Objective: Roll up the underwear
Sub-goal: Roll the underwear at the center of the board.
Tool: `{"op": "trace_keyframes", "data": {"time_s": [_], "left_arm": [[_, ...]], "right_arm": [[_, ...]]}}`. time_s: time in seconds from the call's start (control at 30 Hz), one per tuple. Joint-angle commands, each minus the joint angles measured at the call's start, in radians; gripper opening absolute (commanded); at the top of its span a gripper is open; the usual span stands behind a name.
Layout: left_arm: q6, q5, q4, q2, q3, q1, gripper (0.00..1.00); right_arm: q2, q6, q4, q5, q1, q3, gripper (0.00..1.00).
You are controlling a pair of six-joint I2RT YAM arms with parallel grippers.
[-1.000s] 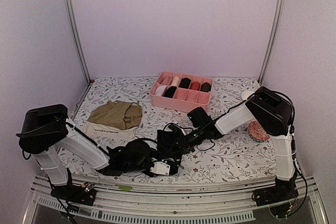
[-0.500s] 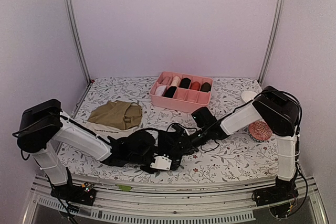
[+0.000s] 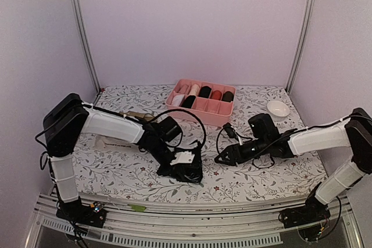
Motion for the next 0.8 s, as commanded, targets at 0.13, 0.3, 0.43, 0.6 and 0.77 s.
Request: {"op": "trace_keyframes", "data": {"time_s": [0.13, 0.3, 0.43, 0.6, 0.77], "left_arm": [[0.094, 0.271, -0.447, 0.258, 0.22, 0.098, 0.0], [0.119, 0.294, -0.541, 0.357, 0.302, 0.121, 0.0], [0.123, 0.291, -0.576, 0.397, 0.343, 0.131, 0.0], [0.13, 0.282, -0.603, 0.43, 0.377, 0.135, 0.0], [0.124, 0.268, -0.608, 0.446, 0.384, 0.136, 0.0]], "right_arm": [[-0.16, -0.215, 0.016, 0.235, 0.21, -0.086, 0.63], [-0.072, -0.332, 0.016, 0.305, 0.312, -0.008, 0.66], [0.032, -0.458, 0.024, 0.341, 0.359, 0.069, 0.67], [0.14, -0.55, 0.022, 0.352, 0.383, 0.151, 0.69], [0.209, -0.599, 0.023, 0.356, 0.389, 0.183, 0.67]]}}
